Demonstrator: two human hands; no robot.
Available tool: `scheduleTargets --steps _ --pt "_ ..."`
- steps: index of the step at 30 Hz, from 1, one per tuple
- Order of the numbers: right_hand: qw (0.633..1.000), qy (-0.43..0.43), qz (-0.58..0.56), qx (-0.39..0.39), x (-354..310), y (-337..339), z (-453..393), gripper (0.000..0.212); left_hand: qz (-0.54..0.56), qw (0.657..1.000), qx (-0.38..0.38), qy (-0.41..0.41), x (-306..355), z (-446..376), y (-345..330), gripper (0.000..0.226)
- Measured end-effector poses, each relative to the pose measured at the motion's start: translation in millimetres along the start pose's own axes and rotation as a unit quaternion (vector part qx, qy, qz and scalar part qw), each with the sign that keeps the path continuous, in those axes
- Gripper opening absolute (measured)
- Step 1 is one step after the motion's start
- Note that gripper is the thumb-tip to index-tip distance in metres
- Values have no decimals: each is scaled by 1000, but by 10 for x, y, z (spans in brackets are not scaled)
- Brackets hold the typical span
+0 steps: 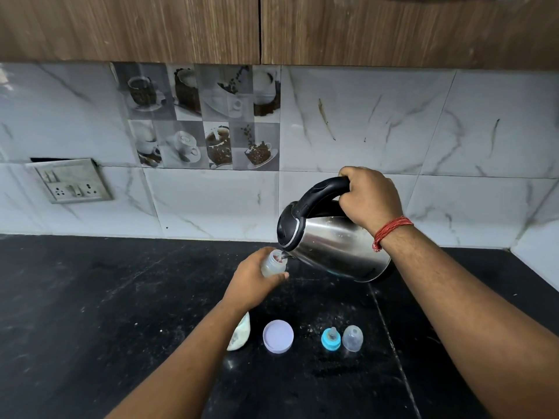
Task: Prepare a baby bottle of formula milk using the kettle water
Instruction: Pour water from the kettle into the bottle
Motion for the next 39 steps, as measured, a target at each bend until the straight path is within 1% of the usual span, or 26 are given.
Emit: scheduleTargets --steps 7,23,29,33,36,39 --pt "999 27 23 3 -36 -24 -78 24 0 1000 -2 -2 -25 -79 -28 45" --pt "999 37 38 -3 39 -175 -236 25 4 1000 -12 -1 -123 -241 -142 48" --pt "1000 -8 -2 -5 273 -306 -303 24 6 1000 -17 1 -232 -337 -182 48" --pt "996 -54 -65 -13 541 -463 -333 21 26 999 -19 4 -307 -382 -192 47" --pt "988 -88 -122 -27 742 -584 -330 26 48 999 -15 10 -369 -405 -202 47" --pt "976 -133 -170 -34 987 -745 -296 20 61 998 -8 12 -402 -412 -200 45"
Point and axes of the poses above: each hand's wrist, its own z-axis away from the middle knuckle, its own y-axis out of the back of the hand, x = y × z, the point moved 10 cm from there along -z, towards the middle knuckle, and after that the axes turned 3 degrees about -y, right-handed, at the moved point
